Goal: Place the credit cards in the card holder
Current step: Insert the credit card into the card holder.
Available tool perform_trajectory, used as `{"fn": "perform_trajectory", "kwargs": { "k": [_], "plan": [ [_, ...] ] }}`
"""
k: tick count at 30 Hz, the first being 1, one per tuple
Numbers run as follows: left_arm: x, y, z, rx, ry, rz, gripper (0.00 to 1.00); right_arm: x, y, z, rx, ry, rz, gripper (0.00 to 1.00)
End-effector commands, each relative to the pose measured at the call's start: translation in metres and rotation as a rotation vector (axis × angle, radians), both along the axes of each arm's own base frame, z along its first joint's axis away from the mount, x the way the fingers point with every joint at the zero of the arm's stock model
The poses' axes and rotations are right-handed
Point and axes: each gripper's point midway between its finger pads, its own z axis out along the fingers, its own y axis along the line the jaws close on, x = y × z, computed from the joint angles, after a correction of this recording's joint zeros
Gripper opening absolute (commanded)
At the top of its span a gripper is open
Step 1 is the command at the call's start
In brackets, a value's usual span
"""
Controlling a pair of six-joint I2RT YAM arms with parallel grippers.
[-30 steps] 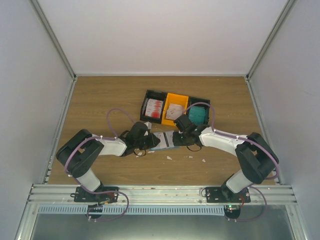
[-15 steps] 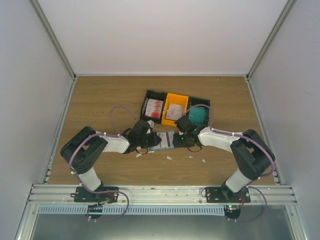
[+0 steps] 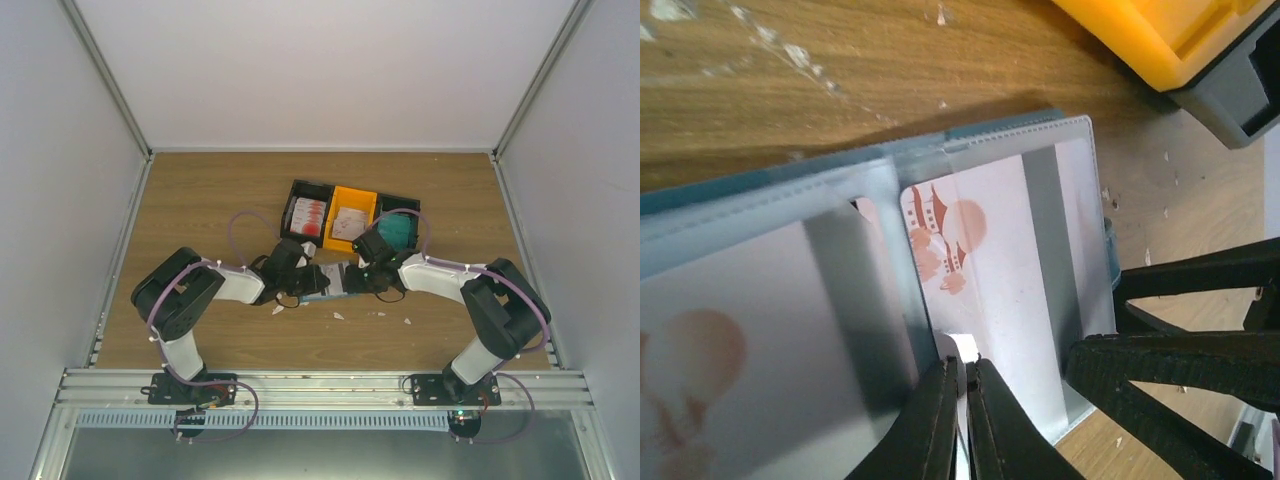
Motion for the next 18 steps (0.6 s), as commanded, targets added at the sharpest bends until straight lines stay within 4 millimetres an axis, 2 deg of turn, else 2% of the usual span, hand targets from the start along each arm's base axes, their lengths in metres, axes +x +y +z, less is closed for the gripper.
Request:
{"fn": "perform_trajectory", "kwargs": {
  "k": [1, 5, 10, 15, 18],
  "plan": [
    [-0.021, -0.006, -0.020, -0.001, 0.080, -0.063, 0.09, -0.004, 0.003, -0.007, 0.021, 0.015, 0.022, 0.44],
    [-0.024, -0.013, -0.009, -0.069, 0.056, -0.093, 0.10, -0.001, 0.000, 0.000, 0.013, -0.010, 0.009, 0.44],
    [-0.019, -0.007, 0.009, -0.063, -0.011, -0.076, 0.14, 0.011, -0.012, 0.022, -0.031, -0.089, -0.047, 0.44],
    [-0.009, 0.012, 0.034, 0.022, -0.123, -0.031, 0.33, 0.019, -0.026, 0.050, -0.095, -0.173, -0.100, 0.45],
    [-0.007, 0.032, 0.047, 0.079, -0.168, 0.030, 0.42, 0.020, -0.018, 0.062, -0.127, -0.202, -0.082, 0.45]
  ]
}}
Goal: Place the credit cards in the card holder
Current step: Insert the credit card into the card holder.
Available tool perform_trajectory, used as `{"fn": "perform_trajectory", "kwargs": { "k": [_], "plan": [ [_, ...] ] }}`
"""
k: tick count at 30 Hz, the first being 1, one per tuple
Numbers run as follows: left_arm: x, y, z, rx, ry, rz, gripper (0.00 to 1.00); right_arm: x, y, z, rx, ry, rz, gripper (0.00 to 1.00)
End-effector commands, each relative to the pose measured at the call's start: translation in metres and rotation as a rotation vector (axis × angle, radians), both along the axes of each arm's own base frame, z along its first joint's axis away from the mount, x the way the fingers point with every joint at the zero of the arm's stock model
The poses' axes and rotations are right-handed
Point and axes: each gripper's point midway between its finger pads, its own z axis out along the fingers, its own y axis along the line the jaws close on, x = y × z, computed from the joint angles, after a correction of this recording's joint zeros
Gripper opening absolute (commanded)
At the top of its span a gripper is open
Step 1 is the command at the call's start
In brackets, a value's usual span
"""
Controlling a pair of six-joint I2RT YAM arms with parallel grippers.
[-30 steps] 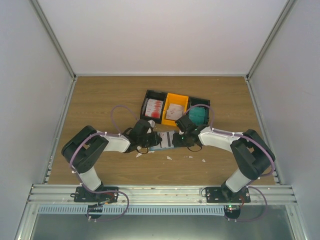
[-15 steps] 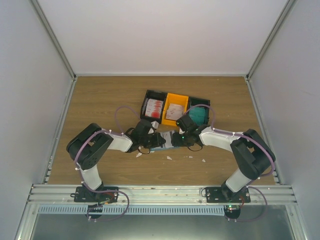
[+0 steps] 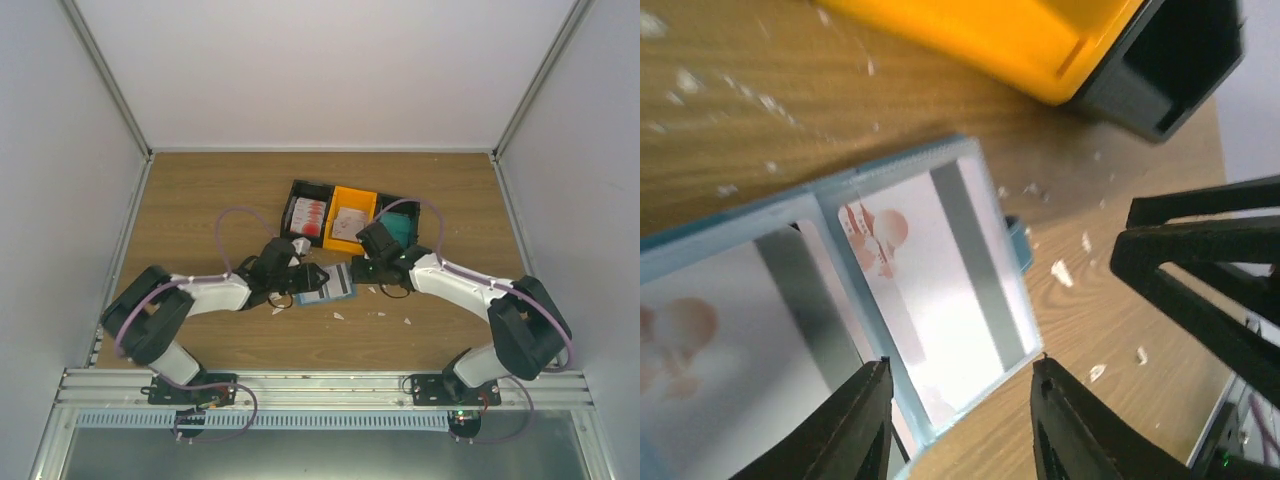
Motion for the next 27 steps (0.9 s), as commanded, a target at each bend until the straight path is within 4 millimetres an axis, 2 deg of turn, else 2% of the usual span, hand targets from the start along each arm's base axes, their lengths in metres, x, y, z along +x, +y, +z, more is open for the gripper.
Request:
{"fn": "perform_trajectory", "kwargs": {
  "k": [1, 6, 9, 11, 14, 21, 27],
  "plan": [
    [0.005, 0.032, 0.021, 0.097, -0.109, 0.090, 0.44, 0.007, 0.005, 0.023, -0.079, -0.072, -0.014, 0.45],
    [-0.001, 0.056, 0.033, 0.093, -0.128, 0.145, 0.48, 0.001, 0.049, 0.023, -0.054, -0.075, 0.086, 0.44],
    [-0.008, 0.064, 0.031, 0.071, -0.106, 0.149, 0.49, -0.007, 0.079, 0.004, 0.022, -0.004, 0.182, 0.44],
    [-0.013, 0.066, 0.029, 0.041, -0.083, 0.135, 0.49, -0.010, 0.090, -0.005, 0.054, 0.024, 0.209, 0.42],
    [-0.016, 0.067, 0.025, 0.008, -0.057, 0.124, 0.48, -0.009, 0.092, -0.015, 0.053, 0.038, 0.212, 0.39],
    [-0.022, 0.065, 0.013, -0.036, -0.020, 0.094, 0.39, -0.018, 0.084, -0.047, 0.008, 0.099, 0.212, 0.23],
    [-0.024, 0.066, 0.006, -0.052, -0.004, 0.093, 0.40, -0.027, 0.073, -0.060, -0.015, 0.120, 0.204, 0.20]
  ]
}}
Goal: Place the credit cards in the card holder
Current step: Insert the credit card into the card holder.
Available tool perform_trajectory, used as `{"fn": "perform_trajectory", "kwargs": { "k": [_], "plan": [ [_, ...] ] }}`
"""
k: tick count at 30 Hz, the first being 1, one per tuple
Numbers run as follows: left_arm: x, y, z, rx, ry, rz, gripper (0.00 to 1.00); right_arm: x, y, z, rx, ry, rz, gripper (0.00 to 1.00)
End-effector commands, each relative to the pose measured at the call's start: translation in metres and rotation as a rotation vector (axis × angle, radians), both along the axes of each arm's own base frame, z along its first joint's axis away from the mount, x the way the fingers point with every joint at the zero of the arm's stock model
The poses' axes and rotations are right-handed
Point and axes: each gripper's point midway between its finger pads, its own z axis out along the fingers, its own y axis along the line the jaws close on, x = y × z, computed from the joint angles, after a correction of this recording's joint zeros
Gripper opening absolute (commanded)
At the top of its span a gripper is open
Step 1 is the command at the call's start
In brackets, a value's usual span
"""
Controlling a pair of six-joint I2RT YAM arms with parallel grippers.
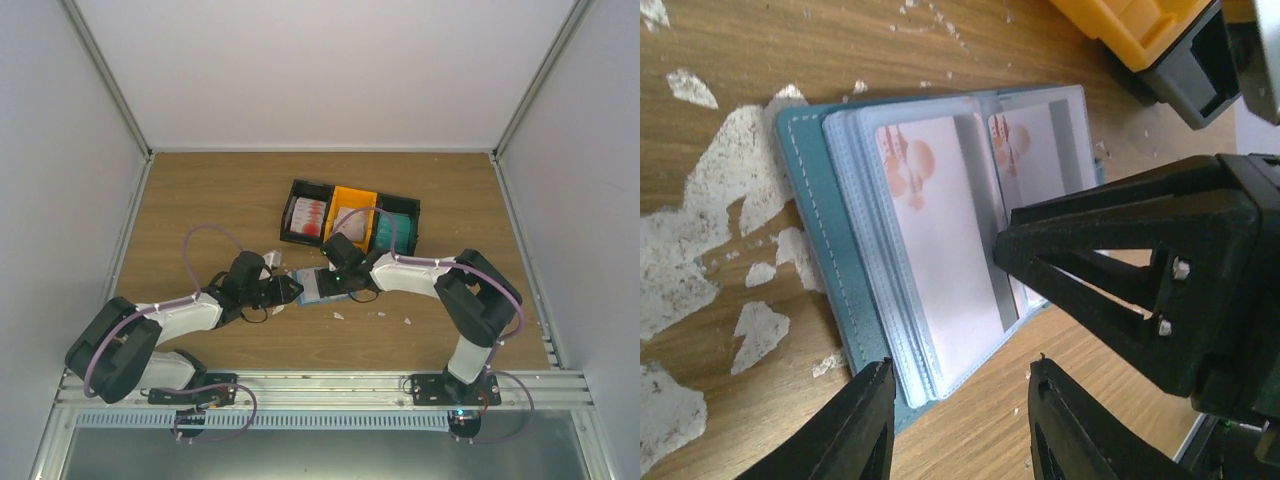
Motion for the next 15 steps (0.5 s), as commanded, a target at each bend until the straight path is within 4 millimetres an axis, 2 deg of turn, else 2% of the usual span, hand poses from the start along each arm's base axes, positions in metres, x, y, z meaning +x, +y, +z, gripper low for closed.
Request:
{"fn": "perform_trajectory", "kwargs": {
  "k": [1, 4, 10, 15],
  "plan": [
    [0.003, -0.004, 0.003, -0.050, -0.027, -0.010, 0.40, -0.012, -0.014, -0.020, -0.056, 0.037, -0.007, 0.18],
    [0.003, -0.006, 0.004, -0.057, -0.026, -0.021, 0.39, -0.013, -0.018, -0.023, -0.077, 0.035, -0.015, 0.15],
    [0.003, -0.007, 0.001, -0.063, -0.027, -0.028, 0.29, -0.016, -0.033, -0.030, -0.133, 0.038, -0.050, 0.06],
    [0.007, -0.010, 0.001, -0.069, -0.027, -0.032, 0.29, -0.018, -0.030, -0.032, -0.116, 0.045, -0.039, 0.05]
  ]
}}
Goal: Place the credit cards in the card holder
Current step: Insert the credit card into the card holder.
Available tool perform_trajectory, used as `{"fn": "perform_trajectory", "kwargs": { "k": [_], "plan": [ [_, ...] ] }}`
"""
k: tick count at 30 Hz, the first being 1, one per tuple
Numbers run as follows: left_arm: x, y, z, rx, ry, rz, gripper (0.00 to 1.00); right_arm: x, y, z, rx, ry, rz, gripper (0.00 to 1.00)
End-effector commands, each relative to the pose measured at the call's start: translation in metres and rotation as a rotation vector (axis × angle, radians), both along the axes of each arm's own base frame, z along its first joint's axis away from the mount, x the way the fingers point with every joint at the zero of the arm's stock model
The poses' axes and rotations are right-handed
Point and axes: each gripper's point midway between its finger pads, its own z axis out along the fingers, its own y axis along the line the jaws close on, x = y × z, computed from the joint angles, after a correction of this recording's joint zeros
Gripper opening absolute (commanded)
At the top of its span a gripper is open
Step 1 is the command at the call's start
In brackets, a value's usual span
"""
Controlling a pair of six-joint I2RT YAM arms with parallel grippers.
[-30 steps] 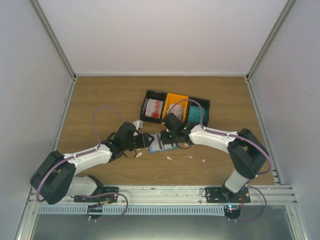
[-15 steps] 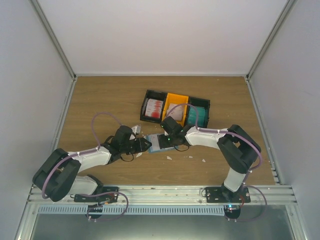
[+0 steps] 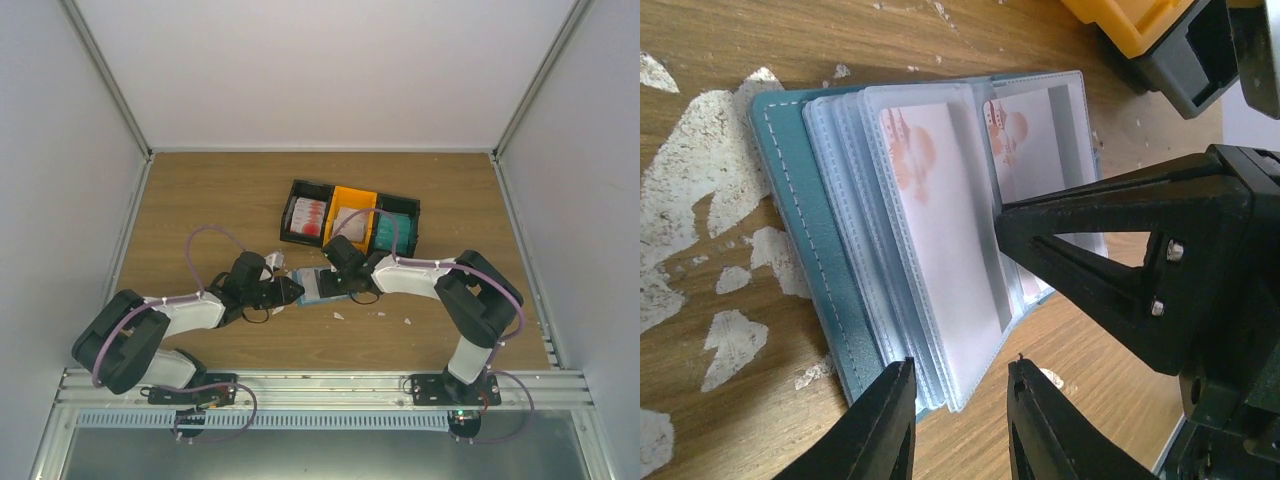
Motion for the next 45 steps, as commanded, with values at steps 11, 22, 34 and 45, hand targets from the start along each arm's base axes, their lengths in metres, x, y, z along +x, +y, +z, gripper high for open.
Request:
{"fn": "perform_trajectory", "kwargs": {
  "k": [11, 22, 34, 45],
  "plan": [
    [0.011, -0.006, 0.003, -0.046, -0.036, -0.003, 0.29, -0.023, -0.027, -0.034, -0.109, 0.075, -0.008, 0.05],
    [0.015, -0.015, 0.005, -0.078, -0.034, -0.032, 0.15, -0.024, -0.026, -0.037, -0.093, 0.076, -0.003, 0.04],
    [0.017, -0.007, -0.003, -0.010, -0.018, -0.005, 0.28, -0.021, -0.024, -0.036, -0.087, 0.064, -0.004, 0.04],
    [0.017, -0.010, -0.009, -0.009, -0.002, -0.015, 0.26, -0.008, -0.011, 0.009, 0.017, -0.059, 0.006, 0.24]
  ]
}}
